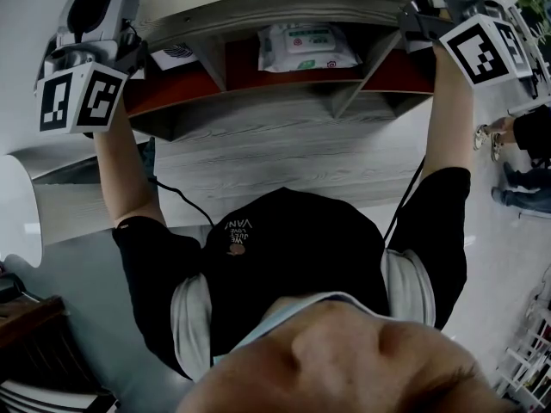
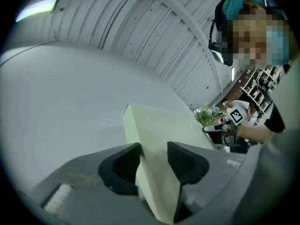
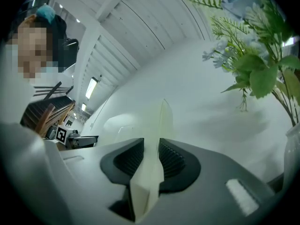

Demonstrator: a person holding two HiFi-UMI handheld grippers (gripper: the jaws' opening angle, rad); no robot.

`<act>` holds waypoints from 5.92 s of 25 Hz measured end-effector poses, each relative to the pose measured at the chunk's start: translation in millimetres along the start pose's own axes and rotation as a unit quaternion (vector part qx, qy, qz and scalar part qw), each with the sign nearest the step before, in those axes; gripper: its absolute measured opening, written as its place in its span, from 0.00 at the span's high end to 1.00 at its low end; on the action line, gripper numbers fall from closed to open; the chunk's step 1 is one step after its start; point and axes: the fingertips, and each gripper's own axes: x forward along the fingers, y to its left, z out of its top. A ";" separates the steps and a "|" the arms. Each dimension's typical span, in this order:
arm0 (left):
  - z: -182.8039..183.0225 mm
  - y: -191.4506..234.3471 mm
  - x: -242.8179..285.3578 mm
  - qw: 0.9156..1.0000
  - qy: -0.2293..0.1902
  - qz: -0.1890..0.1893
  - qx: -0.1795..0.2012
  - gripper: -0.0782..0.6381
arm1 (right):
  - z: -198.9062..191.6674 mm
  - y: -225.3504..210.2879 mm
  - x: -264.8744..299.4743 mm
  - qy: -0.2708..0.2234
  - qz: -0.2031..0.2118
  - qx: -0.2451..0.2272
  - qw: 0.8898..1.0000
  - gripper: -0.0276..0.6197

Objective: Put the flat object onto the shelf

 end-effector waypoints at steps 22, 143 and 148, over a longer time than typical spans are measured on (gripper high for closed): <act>-26.1 4.6 8.6 0.994 0.086 -0.013 0.058 0.63 | -24.0 -6.9 3.8 0.043 0.012 0.004 0.999 0.82; -64.4 -89.7 -145.1 0.992 0.060 -0.020 -0.112 0.89 | -92.2 98.3 -144.0 0.057 -0.069 0.105 0.990 0.95; -76.3 -97.9 -158.2 0.989 0.065 -0.019 -0.131 0.89 | -104.1 104.4 -157.2 0.062 -0.081 0.108 0.989 0.95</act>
